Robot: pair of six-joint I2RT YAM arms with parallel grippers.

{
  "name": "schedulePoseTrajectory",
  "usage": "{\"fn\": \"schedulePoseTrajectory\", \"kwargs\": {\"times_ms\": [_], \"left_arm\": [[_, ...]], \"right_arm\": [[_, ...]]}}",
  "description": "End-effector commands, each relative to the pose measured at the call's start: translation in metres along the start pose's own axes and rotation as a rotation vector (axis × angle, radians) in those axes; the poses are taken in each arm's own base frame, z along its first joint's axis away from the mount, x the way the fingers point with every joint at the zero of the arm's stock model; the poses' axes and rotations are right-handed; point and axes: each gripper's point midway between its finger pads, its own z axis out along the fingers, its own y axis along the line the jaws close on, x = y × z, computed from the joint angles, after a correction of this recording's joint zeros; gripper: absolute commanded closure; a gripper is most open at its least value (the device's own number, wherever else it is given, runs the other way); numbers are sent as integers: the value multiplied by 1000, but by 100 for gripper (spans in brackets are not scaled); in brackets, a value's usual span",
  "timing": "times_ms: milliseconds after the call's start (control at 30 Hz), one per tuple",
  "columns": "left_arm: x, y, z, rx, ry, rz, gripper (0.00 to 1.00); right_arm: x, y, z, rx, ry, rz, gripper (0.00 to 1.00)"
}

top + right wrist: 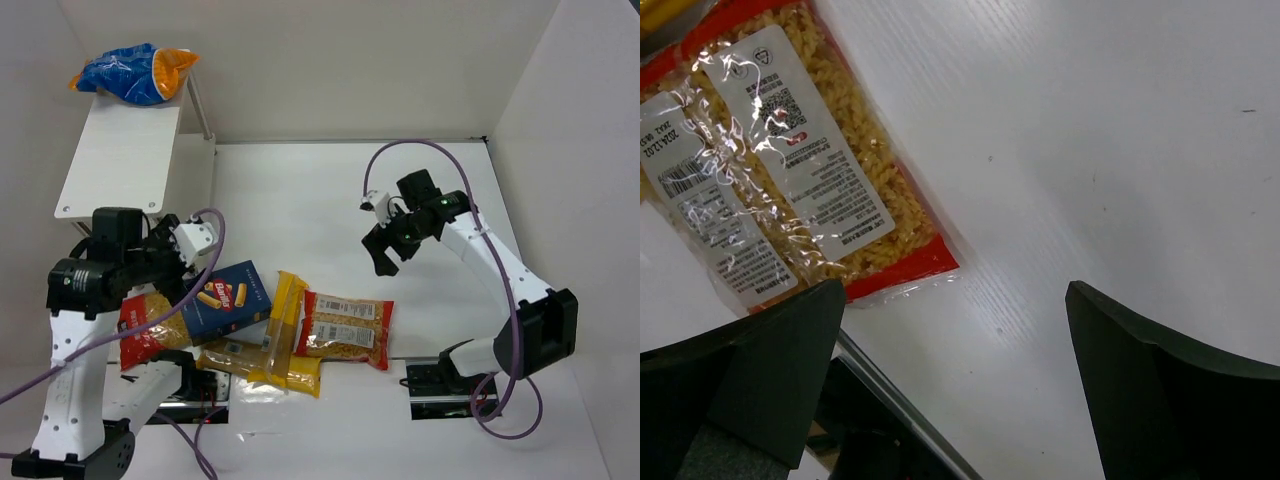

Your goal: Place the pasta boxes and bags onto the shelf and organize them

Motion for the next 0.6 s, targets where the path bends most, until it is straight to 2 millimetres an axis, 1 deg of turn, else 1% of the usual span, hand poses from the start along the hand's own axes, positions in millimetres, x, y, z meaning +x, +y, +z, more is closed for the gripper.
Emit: {"fn": "schedulePoseTrajectory", "kwargs": {"times_ms": [0,67,133,167,200,233,267,300,333,367,400,433,467,533,567], "left_arm": [[-15,9,-24,-115,-60,-2,0],[-18,17,-31,-178,-71,-29,0],[-28,22,-47,-258,-129,-71,0],[-34,29,-55,-311,-162,-77,0],[-37,29,-64,-354,-201,-123,0],[-46,36,-75,-410,-249,-131,0],[-45,41,-82,-463,-258,-157,0],[-45,44,-87,-494,-272,-184,0],[-45,45,-90,-518,-285,-223,0],[-39,49,-90,-542,-265,-251,0],[-37,50,-91,-556,-260,-272,0],[-32,51,-88,-564,-248,-308,0],[-31,53,-88,-574,-243,-317,0],[-22,52,-85,-579,-214,-357,0],[-19,51,-85,-580,-206,-374,0]], "right_arm": [[-20,-2,4,34,-17,-60,0],[-27,-1,4,40,-22,-79,0],[-31,5,7,43,-12,-109,0],[-32,8,8,37,-11,-132,0],[-39,10,10,33,-21,-149,0],[-39,21,17,9,-5,-176,0],[-46,24,19,11,-12,-207,0],[-45,30,25,-5,3,-221,0],[-52,40,33,-21,16,-258,0],[-54,46,37,-35,25,-276,0],[-60,52,40,-45,22,-295,0],[-67,58,43,-53,13,-316,0],[-69,70,51,-76,27,-358,0],[-85,82,53,-97,-5,-407,0],[-91,94,58,-133,-19,-447,0]]}}
